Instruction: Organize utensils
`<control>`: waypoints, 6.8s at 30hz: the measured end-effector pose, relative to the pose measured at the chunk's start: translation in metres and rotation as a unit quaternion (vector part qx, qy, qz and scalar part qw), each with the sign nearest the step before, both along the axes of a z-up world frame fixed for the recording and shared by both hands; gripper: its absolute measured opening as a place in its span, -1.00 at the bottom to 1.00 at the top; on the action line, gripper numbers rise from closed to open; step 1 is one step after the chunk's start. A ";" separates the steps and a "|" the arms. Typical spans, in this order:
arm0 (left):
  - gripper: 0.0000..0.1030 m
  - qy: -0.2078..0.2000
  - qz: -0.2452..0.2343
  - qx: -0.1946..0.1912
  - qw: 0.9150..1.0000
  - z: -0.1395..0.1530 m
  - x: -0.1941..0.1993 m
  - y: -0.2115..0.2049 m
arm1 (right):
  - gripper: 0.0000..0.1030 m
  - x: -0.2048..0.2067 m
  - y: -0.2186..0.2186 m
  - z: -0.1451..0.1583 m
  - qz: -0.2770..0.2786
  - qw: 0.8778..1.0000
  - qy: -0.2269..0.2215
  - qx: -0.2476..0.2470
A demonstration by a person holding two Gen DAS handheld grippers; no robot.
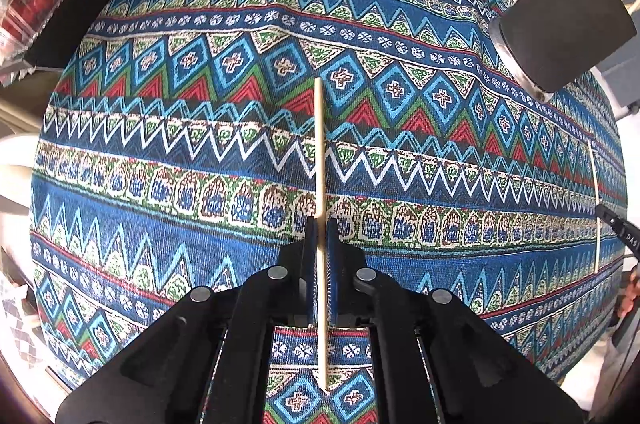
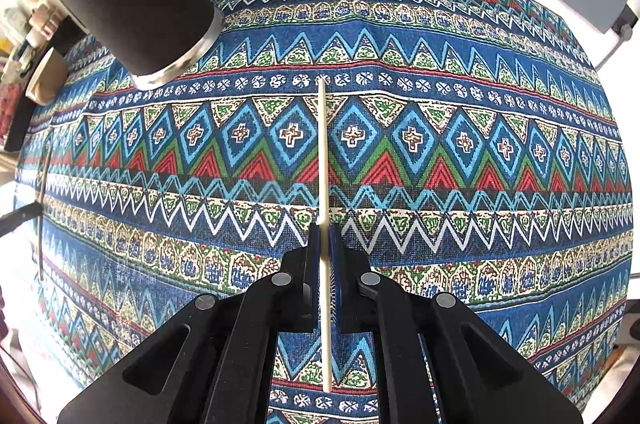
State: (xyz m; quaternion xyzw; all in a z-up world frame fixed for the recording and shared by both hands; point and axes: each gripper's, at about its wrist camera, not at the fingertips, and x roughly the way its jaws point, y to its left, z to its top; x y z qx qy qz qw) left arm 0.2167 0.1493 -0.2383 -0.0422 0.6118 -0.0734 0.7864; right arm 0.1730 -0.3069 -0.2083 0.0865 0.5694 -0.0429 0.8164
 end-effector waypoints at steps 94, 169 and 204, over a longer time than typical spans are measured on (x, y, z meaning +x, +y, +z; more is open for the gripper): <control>-0.91 -0.388 -0.115 -0.194 0.894 0.169 0.134 -0.213 | -0.91 0.132 0.069 0.164 0.141 0.874 -0.451 0.113; 0.89 -0.240 -0.045 -0.038 0.969 0.214 -0.094 -0.136 | 0.80 -0.104 0.113 0.186 0.020 0.974 -0.222 -0.027; 0.89 -0.254 -0.045 -0.017 0.966 0.229 -0.117 -0.147 | 0.80 -0.121 0.109 0.191 -0.015 0.973 -0.227 -0.040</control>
